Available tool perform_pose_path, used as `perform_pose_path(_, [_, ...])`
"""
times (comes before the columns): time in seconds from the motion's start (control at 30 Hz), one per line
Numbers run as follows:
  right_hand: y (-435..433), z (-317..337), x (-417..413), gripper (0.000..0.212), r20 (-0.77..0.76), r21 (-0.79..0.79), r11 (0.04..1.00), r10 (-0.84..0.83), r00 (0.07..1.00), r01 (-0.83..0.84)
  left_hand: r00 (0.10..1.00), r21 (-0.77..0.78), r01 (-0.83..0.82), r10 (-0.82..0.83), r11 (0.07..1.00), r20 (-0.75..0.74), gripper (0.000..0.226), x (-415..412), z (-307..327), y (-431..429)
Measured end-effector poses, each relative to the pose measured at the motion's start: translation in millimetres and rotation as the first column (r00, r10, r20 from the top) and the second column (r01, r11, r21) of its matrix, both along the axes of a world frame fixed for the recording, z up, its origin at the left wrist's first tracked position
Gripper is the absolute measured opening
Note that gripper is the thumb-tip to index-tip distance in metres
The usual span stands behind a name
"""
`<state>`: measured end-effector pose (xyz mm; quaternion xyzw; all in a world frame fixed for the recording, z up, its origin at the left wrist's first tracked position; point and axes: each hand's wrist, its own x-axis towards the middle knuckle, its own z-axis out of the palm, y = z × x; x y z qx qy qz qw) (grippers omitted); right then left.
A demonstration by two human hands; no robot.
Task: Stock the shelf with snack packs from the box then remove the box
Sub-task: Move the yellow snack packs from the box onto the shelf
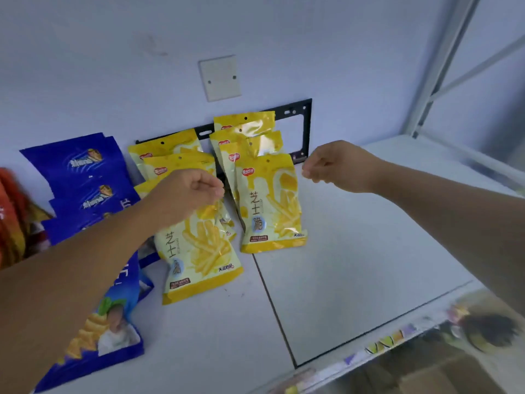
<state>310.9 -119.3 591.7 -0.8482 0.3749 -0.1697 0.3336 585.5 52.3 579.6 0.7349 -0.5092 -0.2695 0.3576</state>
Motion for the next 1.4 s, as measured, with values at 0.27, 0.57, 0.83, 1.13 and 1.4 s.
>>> perform_pose_path(0.27, [86.4, -22.3, -132.6, 0.014, 0.005, 0.075, 0.949, -0.306, 0.952, 0.305, 0.959, 0.035, 0.271, -0.267, 0.962, -0.096, 0.013, -104.6, -18.9, -14.7])
perform_pose_path(0.57, [147.5, -63.4, -276.2, 0.021, -0.072, 0.120, 0.818, -0.559, 0.826, 0.563, 0.814, 0.096, 0.581, -0.574, 0.808, -0.091, 0.007, -250.2, -42.2, -46.0])
perform_pose_path(0.83, [173.1, -103.0, -409.3, 0.026, -0.104, 0.189, 0.678, -0.706, 0.701, 0.711, 0.687, 0.185, 0.720, -0.724, 0.669, -0.056, 0.009, -398.7, -54.2, -92.8])
perform_pose_path(1.13, [199.3, -174.9, -585.1, 0.029, -0.148, 0.362, 0.400, -0.867, 0.475, 0.842, 0.461, 0.359, 0.824, -0.887, 0.439, 0.026, 0.012, -580.6, -103.2, -124.1])
perform_pose_path(1.4, [272.8, -250.2, -647.6, 0.027, -0.175, 0.523, 0.048, -0.971, 0.162, 0.851, 0.178, 0.514, 0.841, -0.984, 0.168, 0.031, 0.019, -686.1, -168.8, -141.0])
